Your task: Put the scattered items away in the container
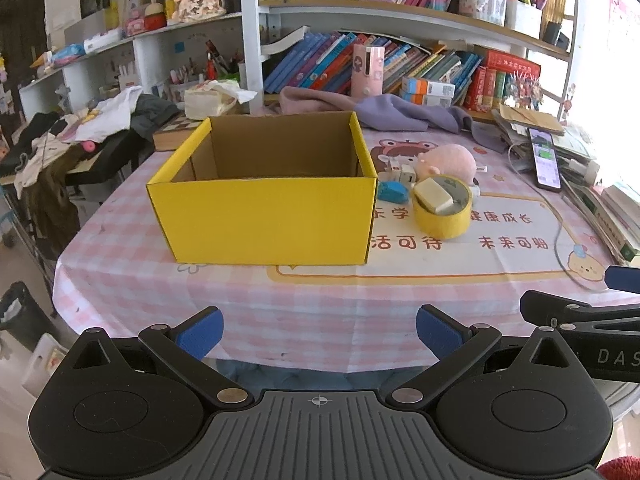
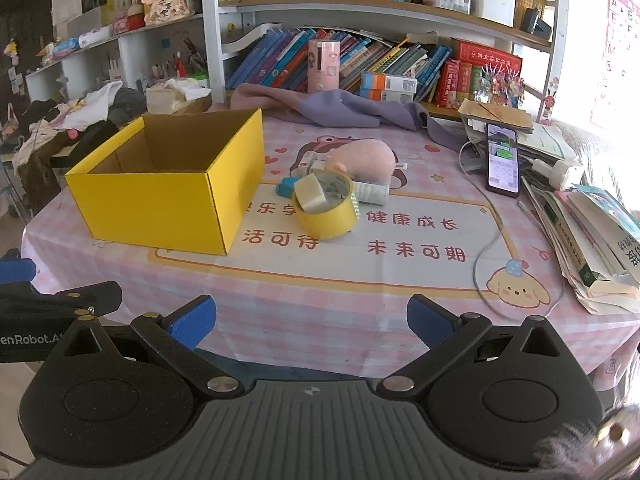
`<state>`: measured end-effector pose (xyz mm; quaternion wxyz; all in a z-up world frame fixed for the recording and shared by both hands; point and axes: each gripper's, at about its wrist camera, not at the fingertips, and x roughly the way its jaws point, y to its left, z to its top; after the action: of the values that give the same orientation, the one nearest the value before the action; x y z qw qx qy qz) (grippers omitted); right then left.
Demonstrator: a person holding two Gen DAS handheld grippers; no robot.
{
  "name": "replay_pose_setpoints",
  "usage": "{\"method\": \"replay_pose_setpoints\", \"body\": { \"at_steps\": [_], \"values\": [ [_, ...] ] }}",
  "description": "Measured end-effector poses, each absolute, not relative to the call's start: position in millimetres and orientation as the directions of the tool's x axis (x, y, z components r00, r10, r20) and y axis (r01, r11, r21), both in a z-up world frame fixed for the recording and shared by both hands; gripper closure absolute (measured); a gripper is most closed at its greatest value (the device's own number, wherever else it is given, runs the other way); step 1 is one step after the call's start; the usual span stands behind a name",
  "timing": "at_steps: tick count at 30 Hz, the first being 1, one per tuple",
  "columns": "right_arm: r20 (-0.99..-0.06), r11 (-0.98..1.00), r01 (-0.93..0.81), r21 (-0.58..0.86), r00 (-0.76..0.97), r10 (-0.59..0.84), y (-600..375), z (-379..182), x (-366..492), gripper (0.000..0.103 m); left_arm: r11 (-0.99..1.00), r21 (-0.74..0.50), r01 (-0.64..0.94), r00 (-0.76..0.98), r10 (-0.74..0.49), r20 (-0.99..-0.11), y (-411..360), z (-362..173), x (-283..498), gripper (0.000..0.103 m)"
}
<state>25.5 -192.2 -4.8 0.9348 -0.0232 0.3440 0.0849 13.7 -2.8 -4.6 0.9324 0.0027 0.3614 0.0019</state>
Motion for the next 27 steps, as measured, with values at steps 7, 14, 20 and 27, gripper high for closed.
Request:
{"method": "replay_pose_setpoints", "body": {
  "at_steps": [7, 14, 20, 27],
  "values": [
    [-0.657, 0.987, -0.161, 0.017, 0.742, 0.132, -198.9, -8.9, 33.1, 0.000, 1.000, 0.010, 0.018, 0.728, -0.006, -0.686, -11.7, -8.3, 23.3, 0.000],
    [-0.661, 0.991, -0.130, 0.026, 0.741, 0.114, -210.1, -11.6, 46.8, 0.002, 0.998, 0.018, 0.054, 0.730, -0.027, -0.683, -22.9, -8.3, 36.1, 0.000],
    [-0.651, 0.993, -0.117, 0.028, 0.752, 0.107, -217.4, -9.9, 62.5, 0.004, 0.994, 0.017, 0.104, 0.741, -0.065, -0.669, -33.4, -6.6, 48.6, 0.001],
    [-0.660, 0.995, -0.090, 0.033, 0.746, 0.089, -228.9, -15.4, 81.4, 0.009, 0.985, 0.024, 0.173, 0.734, -0.113, -0.670, -50.9, -10.8, 67.4, 0.001]
  ]
}}
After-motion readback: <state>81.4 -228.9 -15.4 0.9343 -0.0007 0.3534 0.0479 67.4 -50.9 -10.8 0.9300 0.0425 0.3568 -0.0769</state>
